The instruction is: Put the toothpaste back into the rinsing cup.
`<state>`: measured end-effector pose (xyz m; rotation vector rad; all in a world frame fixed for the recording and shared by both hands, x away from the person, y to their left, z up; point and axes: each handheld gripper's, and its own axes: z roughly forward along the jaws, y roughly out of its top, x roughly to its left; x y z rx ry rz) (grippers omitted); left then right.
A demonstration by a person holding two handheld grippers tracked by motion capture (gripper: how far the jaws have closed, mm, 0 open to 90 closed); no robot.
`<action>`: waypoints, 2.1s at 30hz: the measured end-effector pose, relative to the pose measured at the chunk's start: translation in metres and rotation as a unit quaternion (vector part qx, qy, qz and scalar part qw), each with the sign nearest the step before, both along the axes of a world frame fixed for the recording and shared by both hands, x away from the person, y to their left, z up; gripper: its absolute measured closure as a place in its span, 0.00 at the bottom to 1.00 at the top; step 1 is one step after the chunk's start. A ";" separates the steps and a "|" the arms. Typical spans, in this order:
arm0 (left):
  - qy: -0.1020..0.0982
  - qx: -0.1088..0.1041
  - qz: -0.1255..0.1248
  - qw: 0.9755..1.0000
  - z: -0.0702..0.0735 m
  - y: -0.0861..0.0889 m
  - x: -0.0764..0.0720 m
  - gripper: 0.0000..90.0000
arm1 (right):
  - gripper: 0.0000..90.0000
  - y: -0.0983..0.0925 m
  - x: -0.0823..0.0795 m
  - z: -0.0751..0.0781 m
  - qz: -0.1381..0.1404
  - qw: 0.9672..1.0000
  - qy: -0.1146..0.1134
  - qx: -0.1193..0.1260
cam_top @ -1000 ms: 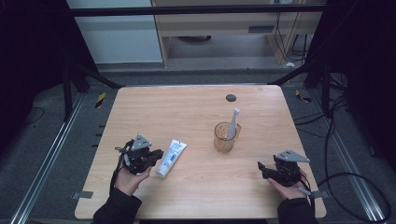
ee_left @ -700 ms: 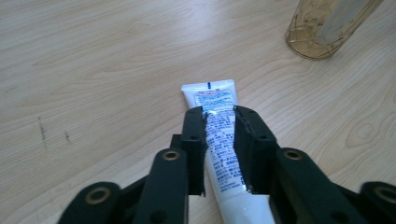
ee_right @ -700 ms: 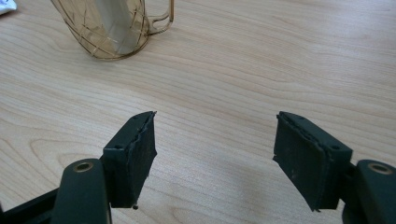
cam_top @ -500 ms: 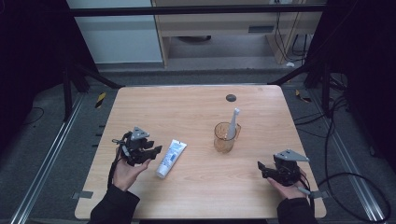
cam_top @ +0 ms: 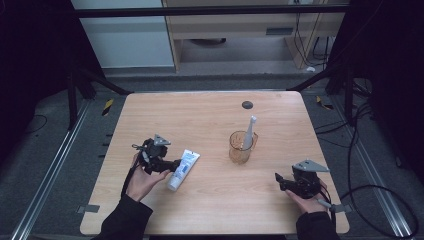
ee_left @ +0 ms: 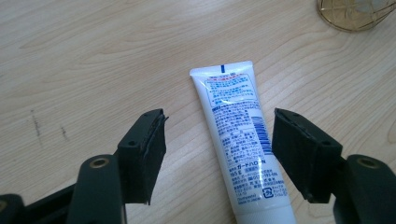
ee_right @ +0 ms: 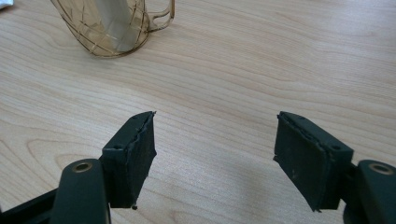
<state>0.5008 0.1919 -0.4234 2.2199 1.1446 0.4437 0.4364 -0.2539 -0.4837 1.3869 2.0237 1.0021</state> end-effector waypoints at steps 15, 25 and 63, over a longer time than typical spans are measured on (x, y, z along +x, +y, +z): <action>0.020 0.022 0.005 1.000 -0.017 -0.018 0.021 0.37 | 0.32 0.000 0.002 0.000 0.000 1.000 0.005 0.009; 0.045 0.033 0.004 0.998 -0.028 -0.022 0.026 0.38 | 0.32 0.007 0.006 -0.001 0.014 1.000 0.006 0.007; 0.094 0.059 -0.010 0.994 -0.053 -0.041 0.036 0.38 | 0.32 0.007 0.007 0.001 0.015 1.000 0.004 -0.004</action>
